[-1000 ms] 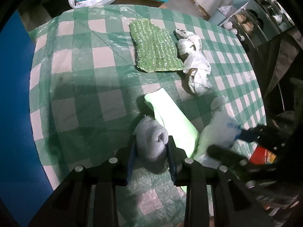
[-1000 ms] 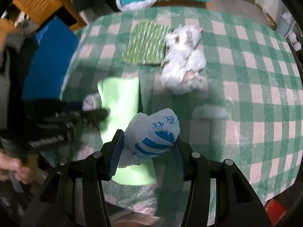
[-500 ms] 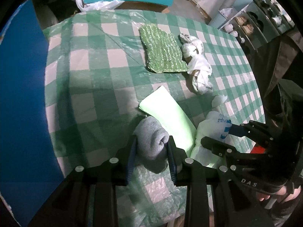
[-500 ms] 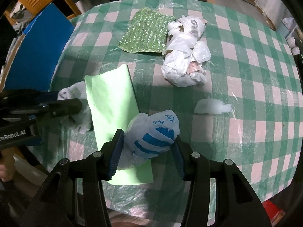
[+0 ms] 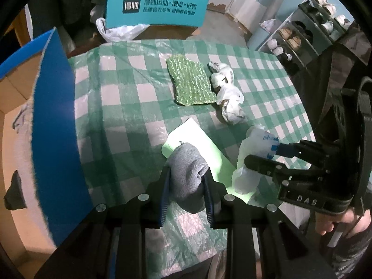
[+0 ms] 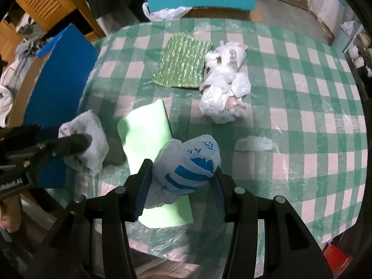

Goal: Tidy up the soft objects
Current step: 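Lift the white-and-blue sock with the right tool while the left tool lifts the grey sock, then carry the white-and-blue sock in the right tool while the left tool carries the grey sock over the box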

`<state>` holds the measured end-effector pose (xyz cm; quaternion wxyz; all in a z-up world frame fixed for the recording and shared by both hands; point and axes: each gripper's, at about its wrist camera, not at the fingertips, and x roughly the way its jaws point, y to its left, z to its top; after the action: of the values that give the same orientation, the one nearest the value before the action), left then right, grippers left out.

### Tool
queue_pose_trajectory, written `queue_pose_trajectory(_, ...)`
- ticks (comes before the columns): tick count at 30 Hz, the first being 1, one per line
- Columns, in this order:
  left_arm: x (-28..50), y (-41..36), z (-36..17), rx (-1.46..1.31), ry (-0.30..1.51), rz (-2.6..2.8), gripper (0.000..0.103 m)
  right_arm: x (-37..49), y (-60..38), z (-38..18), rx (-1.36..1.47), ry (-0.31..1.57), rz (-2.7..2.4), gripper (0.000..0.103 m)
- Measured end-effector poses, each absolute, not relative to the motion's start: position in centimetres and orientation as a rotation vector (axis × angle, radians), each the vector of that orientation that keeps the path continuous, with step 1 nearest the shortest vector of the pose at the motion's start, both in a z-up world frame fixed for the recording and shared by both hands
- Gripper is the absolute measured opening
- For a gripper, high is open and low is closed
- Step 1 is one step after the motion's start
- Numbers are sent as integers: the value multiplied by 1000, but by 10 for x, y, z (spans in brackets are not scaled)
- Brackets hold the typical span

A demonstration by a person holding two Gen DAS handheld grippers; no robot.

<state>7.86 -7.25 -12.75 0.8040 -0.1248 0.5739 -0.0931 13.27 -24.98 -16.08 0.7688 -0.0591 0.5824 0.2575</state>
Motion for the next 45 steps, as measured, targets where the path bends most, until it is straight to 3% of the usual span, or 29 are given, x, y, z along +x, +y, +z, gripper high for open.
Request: queue_pose_trajectory(45, 27, -23, -42, -250, 1054, -167, 26, 105, -206, -48, -92, 1054, 716, 47)
